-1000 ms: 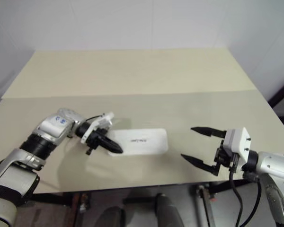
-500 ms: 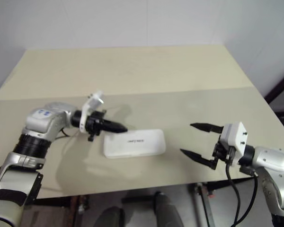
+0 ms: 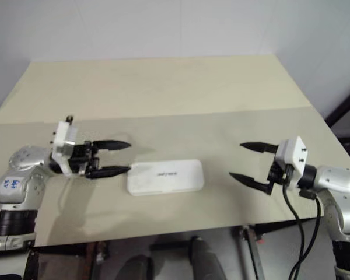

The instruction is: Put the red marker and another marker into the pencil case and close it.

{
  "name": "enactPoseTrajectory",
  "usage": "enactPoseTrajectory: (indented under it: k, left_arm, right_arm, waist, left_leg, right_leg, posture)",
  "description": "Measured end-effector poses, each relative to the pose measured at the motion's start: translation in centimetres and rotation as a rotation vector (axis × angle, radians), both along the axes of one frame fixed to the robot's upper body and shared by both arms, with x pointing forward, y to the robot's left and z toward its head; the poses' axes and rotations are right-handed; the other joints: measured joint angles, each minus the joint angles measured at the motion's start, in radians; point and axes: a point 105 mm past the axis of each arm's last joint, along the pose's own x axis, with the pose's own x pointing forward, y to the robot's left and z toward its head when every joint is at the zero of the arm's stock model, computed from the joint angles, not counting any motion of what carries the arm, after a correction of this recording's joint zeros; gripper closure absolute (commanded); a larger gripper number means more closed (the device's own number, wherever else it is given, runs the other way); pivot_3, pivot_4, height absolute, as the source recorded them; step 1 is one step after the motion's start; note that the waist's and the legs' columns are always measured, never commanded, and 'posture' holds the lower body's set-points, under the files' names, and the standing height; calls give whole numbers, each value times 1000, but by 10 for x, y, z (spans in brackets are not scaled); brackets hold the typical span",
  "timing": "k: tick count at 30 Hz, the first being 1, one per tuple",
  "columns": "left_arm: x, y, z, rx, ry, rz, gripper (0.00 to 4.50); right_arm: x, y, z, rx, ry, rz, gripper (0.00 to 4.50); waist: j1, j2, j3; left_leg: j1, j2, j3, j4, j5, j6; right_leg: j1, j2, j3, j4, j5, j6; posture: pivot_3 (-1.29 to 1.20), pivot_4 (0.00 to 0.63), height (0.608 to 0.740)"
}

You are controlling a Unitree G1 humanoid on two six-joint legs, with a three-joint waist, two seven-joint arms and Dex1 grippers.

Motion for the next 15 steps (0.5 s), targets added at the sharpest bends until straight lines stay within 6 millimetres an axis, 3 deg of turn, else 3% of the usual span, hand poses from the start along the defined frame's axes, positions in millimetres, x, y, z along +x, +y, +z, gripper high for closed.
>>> enactPoseTrajectory:
  k: [6, 10, 15]
  left_arm:
    - [-22, 21, 3, -30, 5, -68, 43]
    - [-19, 37, 9, -20, -24, 10, 43]
    - [-21, 44, 0, -6, -3, 26, 43]
  right_arm:
    - [9, -9, 0, -20, -1, -3, 0]
    - [14, -12, 1, -37, -5, -5, 0]
    - [9, -14, 0, -39, 5, 14, 0]
  waist:
    - [-3, 0, 0]
    - [-2, 0, 0]
    - [-2, 0, 0]
  left_leg:
    - [0, 1, 1, 0, -1, 1]
    - [0, 1, 1, 0, -1, 1]
    - [0, 1, 1, 0, -1, 2]
  right_leg:
    - [-1, 0, 0, 0, -1, -2]
    - [-1, 0, 0, 0, -4, -6]
    - [-1, 0, 0, 0, -4, -6]
  posture:
    - [0, 150, 740]
    - [0, 150, 740]
    - [0, 150, 740]
